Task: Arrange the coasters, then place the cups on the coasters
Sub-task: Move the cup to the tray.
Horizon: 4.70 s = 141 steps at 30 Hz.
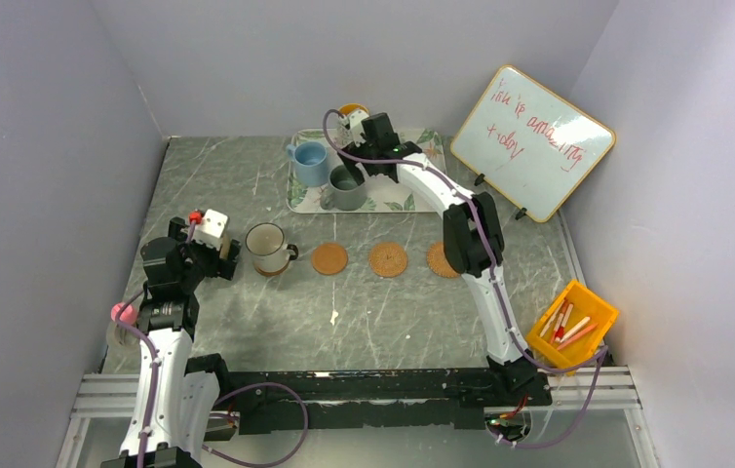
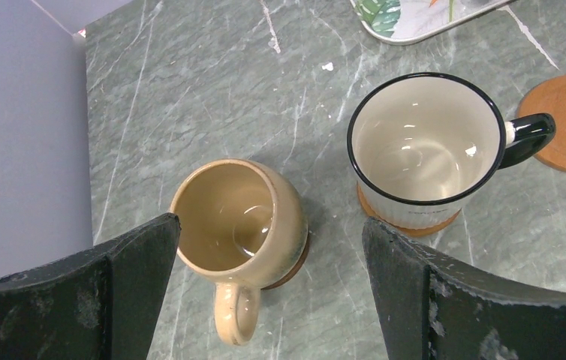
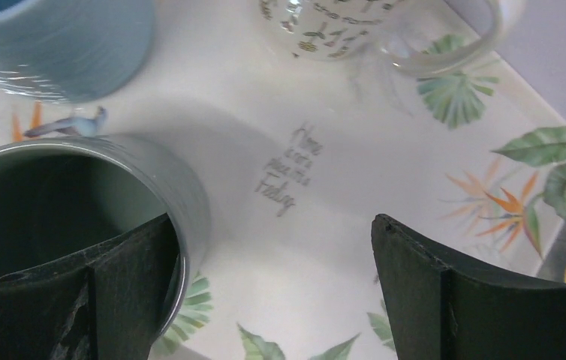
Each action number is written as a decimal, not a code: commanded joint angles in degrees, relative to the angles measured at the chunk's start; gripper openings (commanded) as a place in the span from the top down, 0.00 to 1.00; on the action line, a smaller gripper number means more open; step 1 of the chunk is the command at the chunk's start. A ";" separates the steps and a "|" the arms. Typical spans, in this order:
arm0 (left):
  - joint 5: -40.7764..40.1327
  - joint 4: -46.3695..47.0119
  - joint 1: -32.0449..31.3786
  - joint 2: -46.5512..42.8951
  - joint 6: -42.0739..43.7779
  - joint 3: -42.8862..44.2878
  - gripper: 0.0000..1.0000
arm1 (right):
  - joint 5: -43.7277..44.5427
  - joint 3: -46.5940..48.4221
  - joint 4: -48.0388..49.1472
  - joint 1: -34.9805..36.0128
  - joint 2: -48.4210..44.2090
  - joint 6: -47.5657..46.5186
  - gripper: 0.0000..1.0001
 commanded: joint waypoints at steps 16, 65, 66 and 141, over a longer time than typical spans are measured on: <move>0.47 -0.10 0.23 -0.15 0.35 0.55 0.04 | 19.71 2.06 0.67 -8.99 -1.14 -4.76 0.00; 4.27 -0.57 0.22 -3.48 1.56 -0.24 0.04 | 27.41 24.46 17.50 11.90 14.77 -8.66 0.00; 4.27 -0.55 0.22 -3.35 1.51 -0.24 0.04 | 27.56 25.05 17.51 11.81 15.40 -8.61 0.00; 5.66 -1.53 0.13 -2.24 2.11 0.30 0.04 | 8.11 9.04 7.48 -7.87 -1.54 -0.12 0.00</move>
